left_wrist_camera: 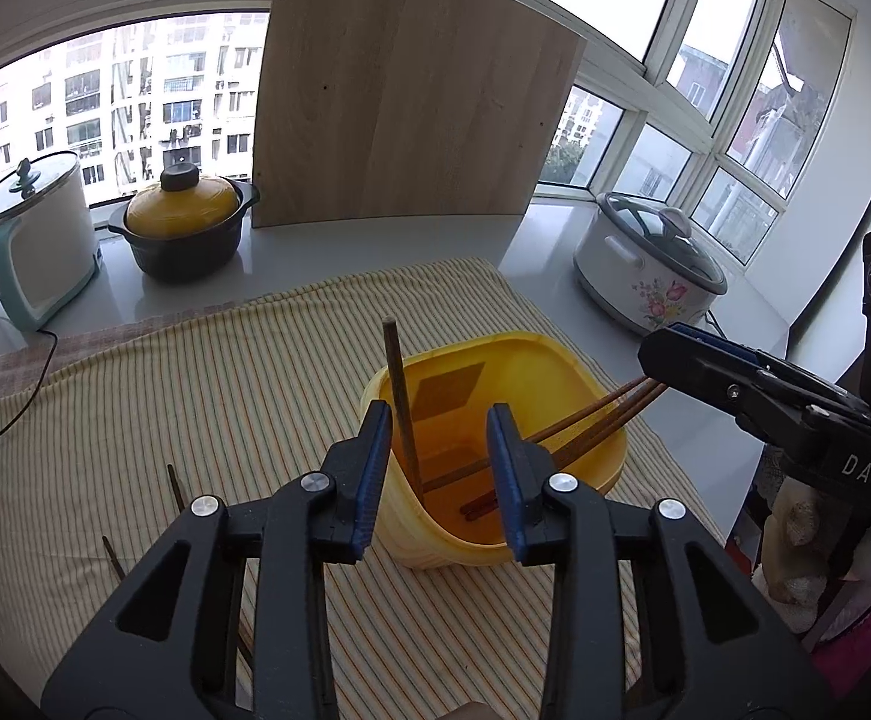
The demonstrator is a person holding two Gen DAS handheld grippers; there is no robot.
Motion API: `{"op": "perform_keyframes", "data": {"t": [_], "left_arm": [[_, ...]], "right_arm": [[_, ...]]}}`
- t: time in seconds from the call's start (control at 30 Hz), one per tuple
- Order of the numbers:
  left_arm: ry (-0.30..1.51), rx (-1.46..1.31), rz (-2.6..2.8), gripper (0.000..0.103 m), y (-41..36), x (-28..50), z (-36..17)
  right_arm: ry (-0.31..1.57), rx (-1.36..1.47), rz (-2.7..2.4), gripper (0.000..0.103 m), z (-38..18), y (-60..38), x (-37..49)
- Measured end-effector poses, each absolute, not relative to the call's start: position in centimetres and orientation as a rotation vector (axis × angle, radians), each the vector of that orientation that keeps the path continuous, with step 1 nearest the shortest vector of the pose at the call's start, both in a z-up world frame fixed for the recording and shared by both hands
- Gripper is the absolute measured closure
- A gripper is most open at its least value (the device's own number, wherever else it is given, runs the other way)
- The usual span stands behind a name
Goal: Organize utensils
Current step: 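Open the left tool to drop the chopstick into the container, then move the left tool down over the loose chopsticks with fingers open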
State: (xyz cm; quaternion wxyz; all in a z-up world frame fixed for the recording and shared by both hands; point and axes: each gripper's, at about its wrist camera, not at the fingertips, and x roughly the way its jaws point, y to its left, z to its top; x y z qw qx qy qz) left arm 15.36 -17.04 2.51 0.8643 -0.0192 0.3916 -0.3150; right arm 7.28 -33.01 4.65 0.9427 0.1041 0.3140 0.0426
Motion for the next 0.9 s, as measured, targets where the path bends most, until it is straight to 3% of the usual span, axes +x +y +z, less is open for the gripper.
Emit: {"op": "perform_keyframes", "data": {"t": [0.37, 0.47, 0.63, 0.9], "left_arm": [[0.779, -0.026, -0.649, 0.070, -14.9, 14.3, 3.5], [0.758, -0.031, -0.636, 0.060, -13.7, 14.0, 3.9], [0.736, -0.034, -0.600, 0.044, -10.9, 13.6, 3.9], [0.769, -0.068, -0.472, 0.043, -4.0, 14.1, 1.8]], "right_arm": [[0.586, 0.160, 0.092, 0.010, 5.8, -31.1, 6.5], [0.576, 0.150, 0.096, 0.002, 6.1, -30.5, 6.4], [0.562, 0.145, 0.098, 0.000, 6.5, -29.7, 6.0], [0.562, 0.146, 0.162, 0.000, 6.4, -27.8, 5.6]]}}
